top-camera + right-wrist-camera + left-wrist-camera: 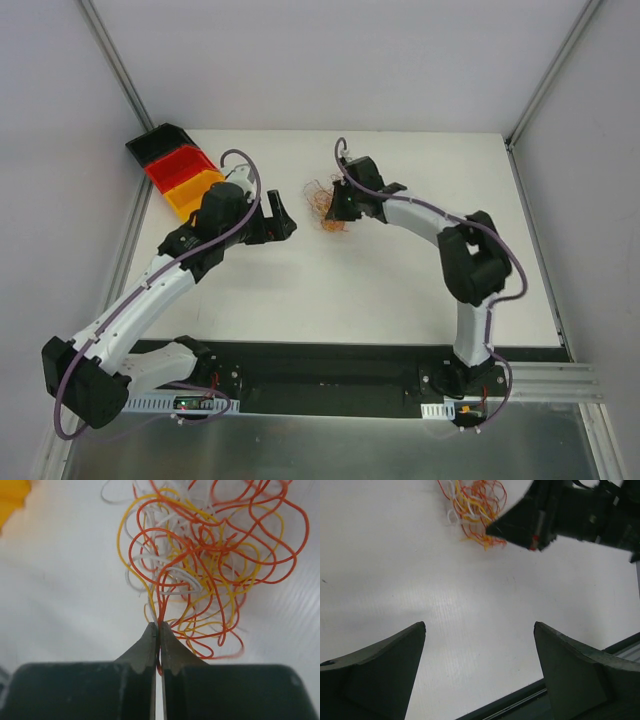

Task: Untangle the cables

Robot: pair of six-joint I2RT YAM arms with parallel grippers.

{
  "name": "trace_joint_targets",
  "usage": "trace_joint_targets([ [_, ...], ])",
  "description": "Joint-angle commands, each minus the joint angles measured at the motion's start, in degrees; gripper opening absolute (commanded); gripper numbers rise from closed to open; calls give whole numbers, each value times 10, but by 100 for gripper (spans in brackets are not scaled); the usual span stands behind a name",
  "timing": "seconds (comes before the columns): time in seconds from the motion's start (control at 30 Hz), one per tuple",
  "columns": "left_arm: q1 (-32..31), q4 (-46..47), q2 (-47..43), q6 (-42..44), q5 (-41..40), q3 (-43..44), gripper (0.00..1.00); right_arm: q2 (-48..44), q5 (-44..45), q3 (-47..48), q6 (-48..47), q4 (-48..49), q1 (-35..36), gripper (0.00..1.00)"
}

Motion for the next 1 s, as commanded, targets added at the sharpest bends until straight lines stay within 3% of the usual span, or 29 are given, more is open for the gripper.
trace_joint_targets([
  [0.0,21,30,44,-7,26,13,89,-202,-160,-156,-12,-6,3,1],
  [0.1,27,36,115,12,68,33,92,-274,-245,-242,-25,8,-6,2],
  [0.17,28,41,155,16,92,45,91,-316,-254,-290,-38,12,-9,15],
  [0.23,28,53,195,15,141,59,88,-343,-254,-327,-44,14,-15,40],
  [0.33,28,87,250,19,204,67,81,-376,-206,-357,-56,-26,-31,56],
  [0.43,28,89,290,43,217,85,76,-405,-168,-371,-83,-42,-31,73],
  [0.5,27,90,309,49,222,91,72,-393,-204,-370,-70,-23,-26,74],
  [0.6,26,104,333,42,237,89,70,-353,-179,-337,-63,-31,-19,70],
  [0.77,12,141,346,11,264,67,53,-298,-178,-304,-49,-4,-18,53],
  [0.87,-2,175,344,-9,281,45,54,-270,-201,-286,-43,-3,-16,41],
  [0.97,-14,190,357,-26,292,52,61,-277,-202,-302,-29,19,-8,40],
])
